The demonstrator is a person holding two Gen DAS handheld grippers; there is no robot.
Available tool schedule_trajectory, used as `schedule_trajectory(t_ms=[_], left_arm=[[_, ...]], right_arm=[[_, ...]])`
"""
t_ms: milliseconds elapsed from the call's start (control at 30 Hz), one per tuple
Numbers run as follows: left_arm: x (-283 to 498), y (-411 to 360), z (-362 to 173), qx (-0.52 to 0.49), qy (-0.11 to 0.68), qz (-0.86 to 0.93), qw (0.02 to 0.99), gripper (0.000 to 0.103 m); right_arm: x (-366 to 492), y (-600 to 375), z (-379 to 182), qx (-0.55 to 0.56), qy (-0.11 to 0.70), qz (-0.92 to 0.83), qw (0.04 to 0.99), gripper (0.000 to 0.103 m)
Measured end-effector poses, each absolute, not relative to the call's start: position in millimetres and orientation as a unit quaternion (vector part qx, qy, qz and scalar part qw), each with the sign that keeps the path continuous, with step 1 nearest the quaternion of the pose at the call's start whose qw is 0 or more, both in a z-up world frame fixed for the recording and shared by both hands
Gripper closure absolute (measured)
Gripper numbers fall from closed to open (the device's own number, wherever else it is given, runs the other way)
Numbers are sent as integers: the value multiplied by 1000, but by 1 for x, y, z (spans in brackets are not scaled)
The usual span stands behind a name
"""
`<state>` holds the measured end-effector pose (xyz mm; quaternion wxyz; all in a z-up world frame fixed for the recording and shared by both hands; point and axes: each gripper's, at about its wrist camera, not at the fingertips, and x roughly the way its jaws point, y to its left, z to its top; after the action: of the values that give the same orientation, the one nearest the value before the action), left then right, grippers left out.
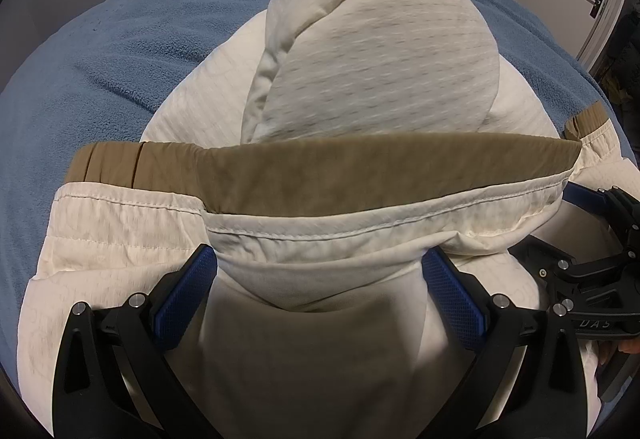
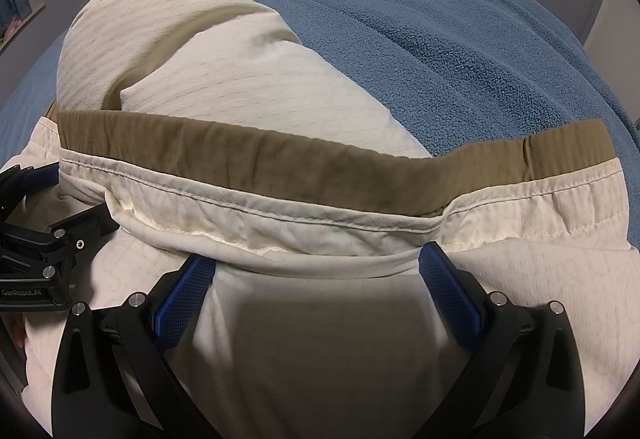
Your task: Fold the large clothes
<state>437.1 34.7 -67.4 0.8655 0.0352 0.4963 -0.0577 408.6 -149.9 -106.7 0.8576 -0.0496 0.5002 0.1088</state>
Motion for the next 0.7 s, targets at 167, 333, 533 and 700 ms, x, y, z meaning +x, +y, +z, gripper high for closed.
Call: schedule_trajectory(t_ms=[167,333,533,700], left_arm=[[418,40,-53,26,457,-80,885,5],[393,67,-24,33,436,-77,896,6],[387,109,-27,8,459,-57,886,5],[405,120,-42,-7,474,-38,880,5]], right_arm=[[390,-162,-99,-30,459,124,879,6],[364,-207,-67,-37,427,118,896,8],[369,-267,-66,-23,450,66,890,8],[389,-272,-85,-21,475,63,877,8]])
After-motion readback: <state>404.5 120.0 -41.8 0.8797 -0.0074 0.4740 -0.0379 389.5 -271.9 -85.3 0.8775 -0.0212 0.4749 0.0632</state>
